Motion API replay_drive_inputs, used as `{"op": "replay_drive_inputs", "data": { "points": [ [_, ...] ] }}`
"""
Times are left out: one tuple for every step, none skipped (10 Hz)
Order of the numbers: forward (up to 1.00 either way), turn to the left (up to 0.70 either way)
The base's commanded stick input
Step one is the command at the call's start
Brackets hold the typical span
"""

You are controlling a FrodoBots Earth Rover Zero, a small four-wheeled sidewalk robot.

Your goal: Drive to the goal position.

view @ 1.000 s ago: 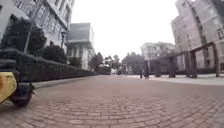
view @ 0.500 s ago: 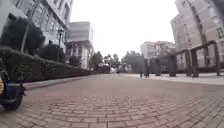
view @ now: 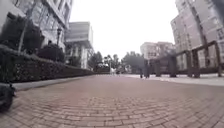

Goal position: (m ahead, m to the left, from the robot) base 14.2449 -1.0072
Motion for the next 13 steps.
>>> {"op": "replay_drive_inputs", "data": {
  "points": [
    [0.45,0.00],
    [0.45,0.00],
    [0.45,0.00],
    [0.45,0.00],
    [0.45,0.00],
    [0.45,0.00],
    [0.45,0.00],
    [0.45,0.00],
    [0.45,0.00],
    [0.45,0.00],
    [0.45,0.00],
    [0.45,0.00],
    [0.45,0.00]
  ]
}}
